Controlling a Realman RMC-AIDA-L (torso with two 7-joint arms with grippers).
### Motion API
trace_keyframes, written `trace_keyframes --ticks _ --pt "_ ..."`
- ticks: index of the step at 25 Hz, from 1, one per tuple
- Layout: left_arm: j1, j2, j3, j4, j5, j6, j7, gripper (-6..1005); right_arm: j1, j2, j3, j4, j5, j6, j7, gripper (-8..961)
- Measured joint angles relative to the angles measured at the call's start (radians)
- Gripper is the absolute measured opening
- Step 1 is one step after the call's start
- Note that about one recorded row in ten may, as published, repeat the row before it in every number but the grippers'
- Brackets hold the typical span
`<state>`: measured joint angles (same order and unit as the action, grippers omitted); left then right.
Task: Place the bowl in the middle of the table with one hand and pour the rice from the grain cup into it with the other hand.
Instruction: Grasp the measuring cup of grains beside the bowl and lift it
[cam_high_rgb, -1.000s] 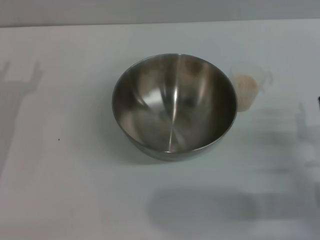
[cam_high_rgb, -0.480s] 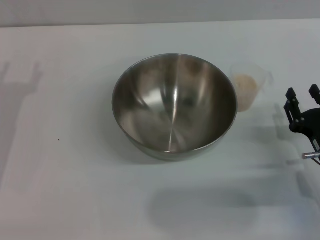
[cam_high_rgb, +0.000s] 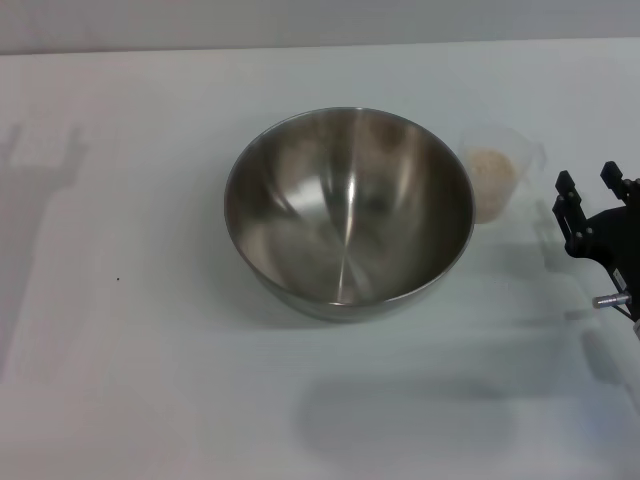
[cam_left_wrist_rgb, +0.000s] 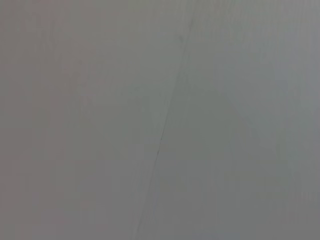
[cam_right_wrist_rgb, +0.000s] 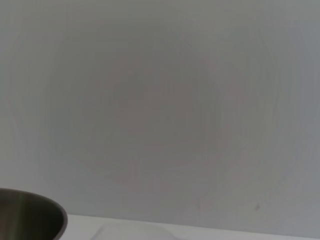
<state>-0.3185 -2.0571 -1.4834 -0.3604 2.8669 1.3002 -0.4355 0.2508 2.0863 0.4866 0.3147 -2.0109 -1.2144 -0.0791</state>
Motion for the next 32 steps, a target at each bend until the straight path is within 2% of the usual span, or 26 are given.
trace_keyframes --ticks 16,32 --pt "0.002 -0.005 0.000 0.000 -0.001 0.026 -0.007 829 0.068 -0.001 -0.002 -0.042 0.000 0.103 -0.001 506" --pt "0.003 -0.006 0.000 0.000 -0.007 0.036 -0.009 829 0.110 -0.001 -0.002 -0.063 0.000 0.135 -0.001 506"
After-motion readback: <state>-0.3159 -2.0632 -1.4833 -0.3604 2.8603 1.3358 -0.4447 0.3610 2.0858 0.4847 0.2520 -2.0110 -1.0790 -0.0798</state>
